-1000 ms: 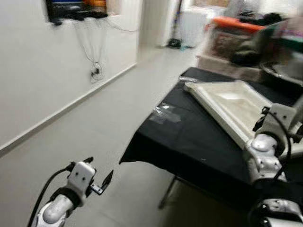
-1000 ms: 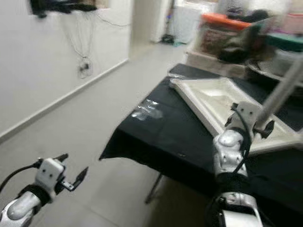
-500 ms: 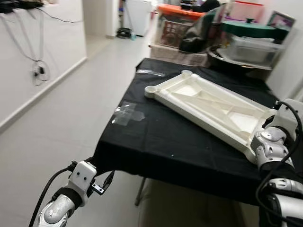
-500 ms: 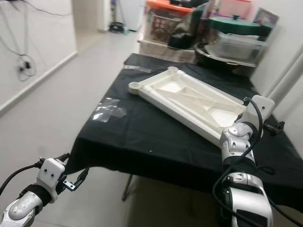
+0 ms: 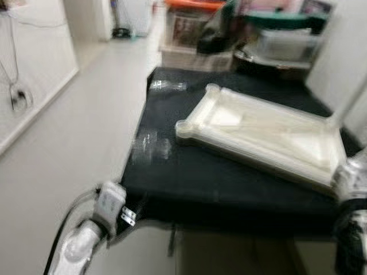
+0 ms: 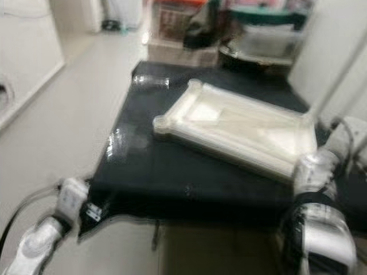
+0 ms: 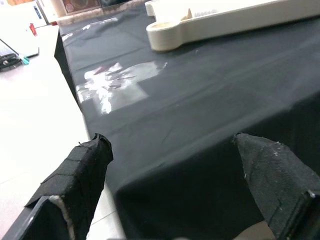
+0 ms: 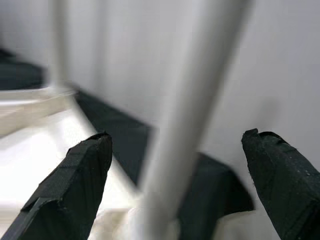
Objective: Building children table
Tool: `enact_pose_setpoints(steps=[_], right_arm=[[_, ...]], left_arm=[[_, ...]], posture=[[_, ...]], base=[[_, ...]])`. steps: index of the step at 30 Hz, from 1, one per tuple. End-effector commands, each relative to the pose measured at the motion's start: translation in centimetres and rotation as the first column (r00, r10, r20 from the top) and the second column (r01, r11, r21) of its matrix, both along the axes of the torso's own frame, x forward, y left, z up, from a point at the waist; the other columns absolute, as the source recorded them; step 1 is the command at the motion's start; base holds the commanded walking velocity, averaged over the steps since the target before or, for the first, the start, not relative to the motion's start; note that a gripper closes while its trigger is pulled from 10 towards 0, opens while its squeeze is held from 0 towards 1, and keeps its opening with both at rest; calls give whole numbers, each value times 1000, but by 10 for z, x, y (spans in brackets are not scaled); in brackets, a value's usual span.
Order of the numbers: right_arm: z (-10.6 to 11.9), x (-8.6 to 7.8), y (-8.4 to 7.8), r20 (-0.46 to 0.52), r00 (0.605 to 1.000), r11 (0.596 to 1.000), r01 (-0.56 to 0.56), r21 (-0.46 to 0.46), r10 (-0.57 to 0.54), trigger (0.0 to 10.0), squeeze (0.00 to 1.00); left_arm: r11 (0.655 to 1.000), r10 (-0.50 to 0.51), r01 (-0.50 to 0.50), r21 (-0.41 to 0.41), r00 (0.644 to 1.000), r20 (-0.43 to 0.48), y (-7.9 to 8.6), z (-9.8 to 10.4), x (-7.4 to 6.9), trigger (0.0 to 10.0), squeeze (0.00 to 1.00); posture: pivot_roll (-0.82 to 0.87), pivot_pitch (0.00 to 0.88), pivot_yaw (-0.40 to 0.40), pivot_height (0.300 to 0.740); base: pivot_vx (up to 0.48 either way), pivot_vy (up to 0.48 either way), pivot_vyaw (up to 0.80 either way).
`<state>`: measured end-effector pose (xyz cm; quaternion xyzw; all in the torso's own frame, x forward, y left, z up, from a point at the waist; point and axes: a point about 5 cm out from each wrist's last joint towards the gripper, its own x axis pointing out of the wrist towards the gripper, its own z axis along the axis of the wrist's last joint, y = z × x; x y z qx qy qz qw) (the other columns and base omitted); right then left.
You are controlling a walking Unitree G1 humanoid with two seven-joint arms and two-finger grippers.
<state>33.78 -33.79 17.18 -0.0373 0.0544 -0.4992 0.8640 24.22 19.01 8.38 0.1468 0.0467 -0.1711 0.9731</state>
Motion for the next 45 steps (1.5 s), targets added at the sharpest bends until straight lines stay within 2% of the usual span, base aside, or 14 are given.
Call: enact_pose_setpoints(steps=[1,2,3,4,5,6,8,9,11,13,19,24,33,45], right_arm=[[0,9,16,0,995,995,-102,-11,102,10000,0],[-5,18,40,-12,972,972,-234,-10,234,10000,0],[-12,27,77,-32,894,894,-448,10,448,10000,0],[-12,27,77,-32,894,894,-448,10,448,10000,0],[-17,30,109,-40,796,797,-603,32,604,10000,0],[-17,30,109,-40,796,797,-603,32,604,10000,0],[-18,17,181,-48,431,433,-899,65,901,10000,0],[-18,17,181,-48,431,433,-899,65,901,10000,0],[-18,3,211,-37,219,221,-971,95,975,10000,0],[-18,2,216,-34,176,179,-978,109,984,10000,0],[-14,8,223,-38,134,137,-984,117,990,10000,0],[-3,18,224,16,135,135,-990,41,991,10000,0],[-9,-8,242,121,46,39,-997,61,992,10000,0],[-6,-3,259,158,9,0,-998,59,987,10000,0]], left_arm=[[1000,2,-2,9,999,-39,2,-7,-3,10000,0],[1000,3,-3,12,999,-35,3,-6,-3,10000,0],[1000,6,-5,14,1000,-25,3,-4,-3,10000,0],[1000,6,-5,14,1000,-25,3,-4,-3,10000,0],[1000,9,-9,14,1000,-14,4,-1,-3,10000,0],[1000,9,-9,14,1000,-14,4,-1,-3,10000,0],[999,36,-37,9,997,69,3,16,1,10000,0],[999,36,-37,9,997,69,3,16,1,10000,0],[997,75,-76,-2,987,141,4,31,6,10000,0],[995,100,-101,-2,979,176,5,38,8,10000,0],[987,161,-163,-10,955,250,4,52,9,10000,0],[977,211,-210,-36,936,281,3,57,8,10000,0],[956,294,-284,-77,908,299,0,62,12,10000,0],[939,343,-328,-101,888,305,5,66,14,10000,0]], posture=[[7,0,-123,740],[9,0,-123,740],[9,0,-123,740],[9,0,-123,740],[9,0,-123,740],[9,0,-123,740],[8,0,-125,740],[8,0,-125,740],[12,0,-128,740],[18,0,-132,740],[24,0,-135,740],[27,0,-139,740],[27,0,-132,740],[45,0,-141,740]], base=[[0,0,0],[0,0,0],[0,0,0],[0,0,0],[0,0,0],[0,0,0],[0,0,0],[0,0,0],[0,0,0],[0,0,0],[0,0,0],[0,0,0],[0,0,0],[0,0,-111]])
